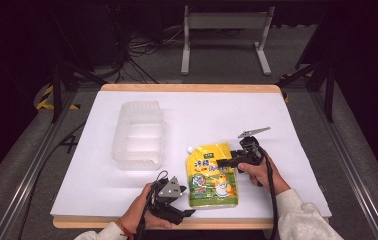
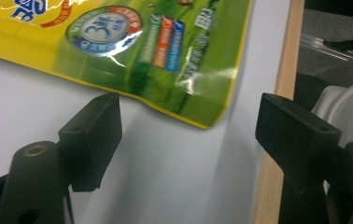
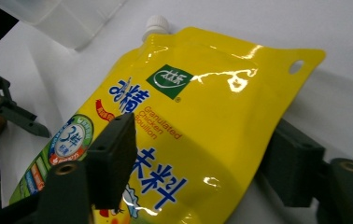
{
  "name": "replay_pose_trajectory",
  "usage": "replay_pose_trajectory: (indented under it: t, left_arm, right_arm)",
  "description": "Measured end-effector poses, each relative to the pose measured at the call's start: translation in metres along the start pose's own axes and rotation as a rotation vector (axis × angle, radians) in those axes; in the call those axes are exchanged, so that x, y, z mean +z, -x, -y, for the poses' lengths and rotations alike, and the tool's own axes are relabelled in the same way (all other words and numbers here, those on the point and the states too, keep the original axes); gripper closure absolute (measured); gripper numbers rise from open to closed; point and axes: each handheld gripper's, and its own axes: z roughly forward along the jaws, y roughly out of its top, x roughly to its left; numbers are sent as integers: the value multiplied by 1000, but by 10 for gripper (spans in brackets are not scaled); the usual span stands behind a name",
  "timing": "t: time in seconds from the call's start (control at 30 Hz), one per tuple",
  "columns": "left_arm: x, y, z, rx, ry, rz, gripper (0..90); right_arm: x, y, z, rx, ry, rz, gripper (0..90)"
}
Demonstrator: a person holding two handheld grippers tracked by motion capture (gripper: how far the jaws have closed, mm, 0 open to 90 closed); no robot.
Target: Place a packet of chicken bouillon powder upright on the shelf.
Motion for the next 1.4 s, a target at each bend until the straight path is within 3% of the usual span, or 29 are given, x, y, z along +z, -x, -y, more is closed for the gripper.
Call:
replay_pose_trajectory:
  t: [0.03, 0.07, 0.1, 0.13, 0.27, 0.37, 0.53, 0.67, 0.83, 0.93, 1.03, 1.1, 1.17, 1.3, 1.4]
  left_arm:
    - [0, 0, 0, 0, 0, 0, 243]
    - [0, -2, 0, -18, 7, 4, 243]
    - [0, -3, 0, -30, 5, 6, 245]
    - [0, -3, 0, -29, 7, 6, 245]
    - [-1, -6, 1, -45, 9, 0, 232]
    - [-2, -9, 2, -70, 17, 4, 213]
    - [-6, -16, 2, -108, 36, -9, 167]
    - [-9, -22, -1, -135, 69, -9, 140]
    - [-14, -26, -12, -140, 125, -13, 153]
    - [-17, -29, -18, -148, 163, -5, 192]
    - [-20, -32, -24, -167, 197, -10, 261]
    - [-25, -34, -27, -176, 235, -22, 390]
    - [-32, -35, -29, -170, 273, -9, 534]
    - [-44, -32, -38, -112, 323, -30, 738]
    - [-51, -32, -44, -79, 328, -48, 800]
  right_arm:
    - [0, 0, 0, 0, 0, 0, 353]
    - [0, 0, 0, 1, -3, -7, 414]
    - [1, 1, 1, 2, -8, -7, 549]
    - [2, 1, 1, 0, -10, -2, 611]
    - [5, -1, 2, -8, 0, 28, 791]
    - [6, -1, 3, -28, 21, 23, 900]
    - [-3, -11, 2, -98, 79, 35, 900]
    - [-21, -22, 3, -162, 170, 19, 900]
    - [-40, -43, 4, -260, 265, 8, 900]
    - [-44, -50, 2, -281, 291, 3, 900]
    - [-47, -54, 1, -291, 307, -6, 900]
    - [-49, -57, 0, -296, 317, -12, 900]
    - [-53, -60, 0, -299, 334, -9, 900]
    - [-62, -65, -1, -306, 368, 9, 900]
    - [-71, -73, -2, -319, 410, 11, 900]
